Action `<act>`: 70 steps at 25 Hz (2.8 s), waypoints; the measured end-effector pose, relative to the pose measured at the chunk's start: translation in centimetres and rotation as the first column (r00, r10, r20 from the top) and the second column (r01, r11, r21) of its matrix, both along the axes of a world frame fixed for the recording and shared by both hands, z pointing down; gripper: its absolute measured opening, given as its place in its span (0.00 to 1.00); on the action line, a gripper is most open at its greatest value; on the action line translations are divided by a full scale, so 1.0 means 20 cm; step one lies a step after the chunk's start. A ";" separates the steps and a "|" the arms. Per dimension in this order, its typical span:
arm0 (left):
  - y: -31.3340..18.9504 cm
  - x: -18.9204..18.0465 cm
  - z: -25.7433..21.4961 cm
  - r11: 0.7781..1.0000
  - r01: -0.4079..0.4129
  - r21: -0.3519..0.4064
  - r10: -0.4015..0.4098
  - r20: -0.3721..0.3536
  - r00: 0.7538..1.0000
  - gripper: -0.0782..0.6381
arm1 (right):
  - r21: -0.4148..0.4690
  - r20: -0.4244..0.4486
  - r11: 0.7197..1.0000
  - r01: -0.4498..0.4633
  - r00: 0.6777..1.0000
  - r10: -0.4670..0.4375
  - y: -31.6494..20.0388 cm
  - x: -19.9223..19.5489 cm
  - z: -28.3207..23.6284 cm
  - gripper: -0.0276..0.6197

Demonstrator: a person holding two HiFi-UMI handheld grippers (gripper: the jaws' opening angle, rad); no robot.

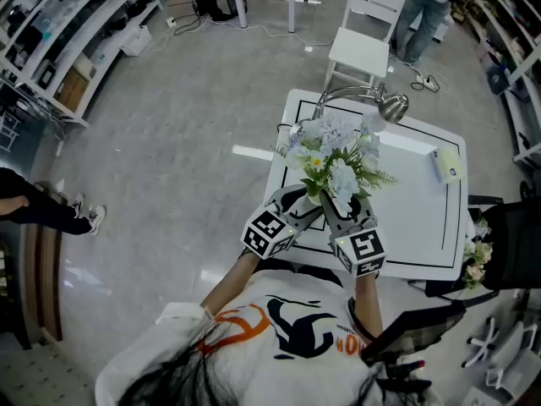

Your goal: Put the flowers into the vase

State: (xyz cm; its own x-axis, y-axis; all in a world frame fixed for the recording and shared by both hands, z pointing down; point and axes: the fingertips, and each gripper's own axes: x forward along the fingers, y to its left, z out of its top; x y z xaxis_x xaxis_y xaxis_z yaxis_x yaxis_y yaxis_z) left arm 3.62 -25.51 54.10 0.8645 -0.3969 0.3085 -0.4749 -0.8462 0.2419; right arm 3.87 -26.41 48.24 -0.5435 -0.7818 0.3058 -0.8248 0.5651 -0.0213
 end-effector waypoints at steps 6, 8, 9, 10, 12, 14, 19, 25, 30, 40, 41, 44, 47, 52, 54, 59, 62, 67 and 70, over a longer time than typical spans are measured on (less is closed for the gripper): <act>0.00 -0.01 0.01 1.000 0.004 -0.009 -0.004 -0.003 1.000 0.43 | -0.019 -0.059 0.999 0.035 0.998 -0.036 0.04 -0.04 0.03 0.27; 0.00 -0.01 0.02 1.000 0.006 -0.013 -0.006 0.002 1.000 0.43 | -0.021 -0.049 0.999 0.034 0.998 -0.035 0.05 -0.04 0.01 0.30; 0.00 -0.01 0.02 1.000 0.007 -0.014 -0.007 0.004 1.000 0.43 | -0.023 -0.048 0.999 0.032 0.998 -0.033 0.06 -0.04 0.01 0.30; 0.00 -0.02 0.02 1.000 0.006 -0.014 -0.006 0.006 1.000 0.43 | -0.025 -0.052 0.999 0.029 0.998 -0.031 0.06 -0.04 0.01 0.31; 0.01 -0.02 0.02 1.000 0.005 -0.015 -0.005 0.008 1.000 0.43 | -0.026 -0.057 0.999 0.021 0.998 -0.023 0.08 -0.03 0.02 0.31; 0.01 -0.03 0.02 1.000 0.005 -0.015 -0.005 0.013 1.000 0.43 | -0.027 -0.051 1.000 0.011 0.999 -0.012 0.09 -0.02 0.02 0.31; 0.01 -0.03 0.03 1.000 -0.001 0.012 0.001 0.048 0.999 0.43 | -0.033 -0.009 0.999 -0.019 1.000 0.019 0.11 0.01 0.01 0.31; 0.04 -0.04 0.02 1.000 -0.013 0.018 0.012 0.045 0.999 0.43 | -0.037 -0.005 0.999 -0.040 0.999 0.040 0.14 0.02 0.01 0.31; 0.06 -0.08 0.04 1.000 -0.005 0.017 0.004 0.046 0.999 0.43 | -0.036 0.011 0.997 -0.062 0.998 0.062 0.18 0.03 0.01 0.31; 0.15 -0.20 0.00 1.000 0.009 0.014 -0.009 0.017 1.000 0.43 | -0.019 0.101 0.980 -0.198 0.975 0.199 0.29 0.06 -0.04 0.31; 0.17 -0.21 0.00 1.000 0.005 0.016 -0.005 0.015 1.000 0.43 | -0.022 0.116 0.978 -0.207 0.971 0.208 0.31 0.06 -0.04 0.31; 0.22 -0.25 -0.01 1.000 -0.012 0.024 0.012 0.011 1.000 0.43 | -0.034 0.139 0.972 -0.232 0.962 0.234 0.37 0.02 -0.02 0.31; 0.28 -0.27 -0.03 0.999 -0.027 0.035 0.027 0.001 1.000 0.43 | -0.040 0.129 0.968 -0.248 0.959 0.252 0.44 -0.01 0.00 0.29; 0.37 -0.28 -0.03 0.998 -0.045 0.044 0.046 -0.016 0.999 0.37 | -0.060 0.127 0.959 -0.276 0.951 0.281 0.56 -0.03 0.05 0.23; 0.40 -0.27 -0.03 0.997 -0.059 0.048 0.060 -0.022 0.998 0.30 | -0.063 0.125 0.955 -0.289 0.947 0.295 0.60 -0.02 0.06 0.21; 0.48 -0.24 -0.03 0.996 -0.075 0.041 0.077 -0.031 0.997 0.28 | -0.067 0.125 0.947 -0.313 0.939 0.319 0.68 0.02 0.06 0.18; 0.52 -0.19 -0.07 0.995 -0.082 0.052 0.084 -0.031 0.996 0.28 | -0.059 0.138 0.944 -0.324 0.934 0.329 0.70 0.07 0.03 0.17; 0.62 -0.13 -0.13 0.996 -0.052 0.068 0.055 -0.038 0.998 0.27 | -0.065 0.158 0.949 -0.307 0.936 0.314 0.82 0.11 0.01 0.14; 0.72 -0.11 -0.16 0.998 -0.021 0.061 0.024 -0.056 0.998 0.26 | -0.075 0.168 0.954 -0.291 0.939 0.300 0.94 0.14 0.03 0.14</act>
State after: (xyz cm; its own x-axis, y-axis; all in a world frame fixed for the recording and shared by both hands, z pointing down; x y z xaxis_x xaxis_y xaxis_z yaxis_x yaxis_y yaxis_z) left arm 1.44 -11.04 50.94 0.8890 -0.3934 0.2345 -0.4423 -0.8704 0.2165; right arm 6.69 -7.70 48.79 -0.3386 -0.9020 0.2677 -0.9352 0.2913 -0.2013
